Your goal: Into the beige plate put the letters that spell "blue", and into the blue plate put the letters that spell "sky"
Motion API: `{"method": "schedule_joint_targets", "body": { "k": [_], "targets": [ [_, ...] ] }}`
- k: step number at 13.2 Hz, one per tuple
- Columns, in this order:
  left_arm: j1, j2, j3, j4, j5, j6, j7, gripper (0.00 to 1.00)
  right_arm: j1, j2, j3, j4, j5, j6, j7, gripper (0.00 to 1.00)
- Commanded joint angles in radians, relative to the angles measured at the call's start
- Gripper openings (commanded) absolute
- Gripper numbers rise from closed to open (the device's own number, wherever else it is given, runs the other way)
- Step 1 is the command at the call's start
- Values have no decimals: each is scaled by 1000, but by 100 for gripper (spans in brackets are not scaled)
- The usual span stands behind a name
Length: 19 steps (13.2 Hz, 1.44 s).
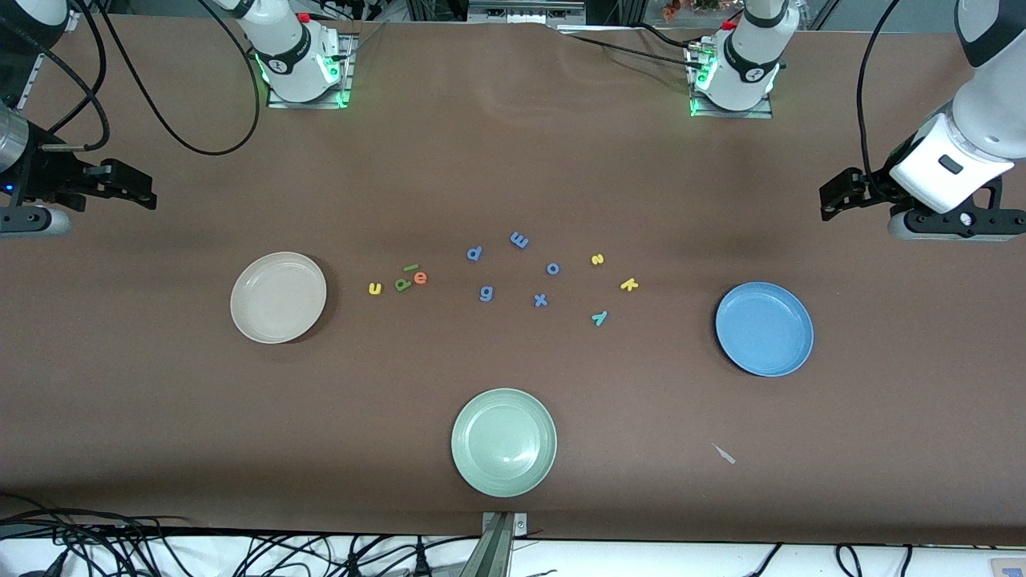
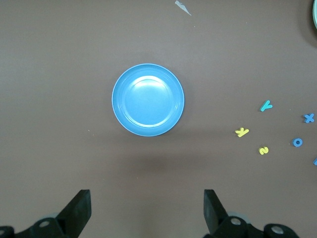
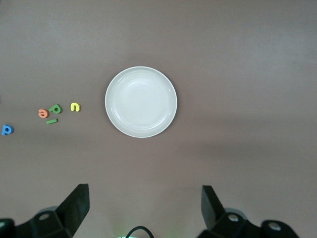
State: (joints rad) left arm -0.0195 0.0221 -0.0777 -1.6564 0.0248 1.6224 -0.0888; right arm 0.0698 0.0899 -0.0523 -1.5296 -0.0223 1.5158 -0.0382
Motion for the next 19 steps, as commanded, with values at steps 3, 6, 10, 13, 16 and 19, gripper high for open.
{"method": "schedule_joint_targets", "body": {
  "k": [3, 6, 10, 13, 16, 19],
  "targets": [
    [4, 12, 3, 30, -29, -27, 23, 100, -2, 2, 5, 9, -4, -13, 8, 100],
    [4, 12, 3, 29, -31, -27, 23, 100, -4, 2, 5, 9, -4, -13, 8, 100],
    [4, 12, 3, 30, -29, -27, 23, 100, -4, 2, 5, 9, -4, -13, 8, 100],
    [4, 12, 4, 30, -29, -27, 23, 100, -4, 2, 3, 9, -4, -13, 8, 100],
    [3, 12, 4, 30, -31, -27, 9, 100, -4, 2, 3, 8, -4, -13, 8, 100],
    [-3, 13, 3, 32, -39, -21, 7, 100, -4, 2, 3, 9, -4, -13, 8, 100]
  ]
}}
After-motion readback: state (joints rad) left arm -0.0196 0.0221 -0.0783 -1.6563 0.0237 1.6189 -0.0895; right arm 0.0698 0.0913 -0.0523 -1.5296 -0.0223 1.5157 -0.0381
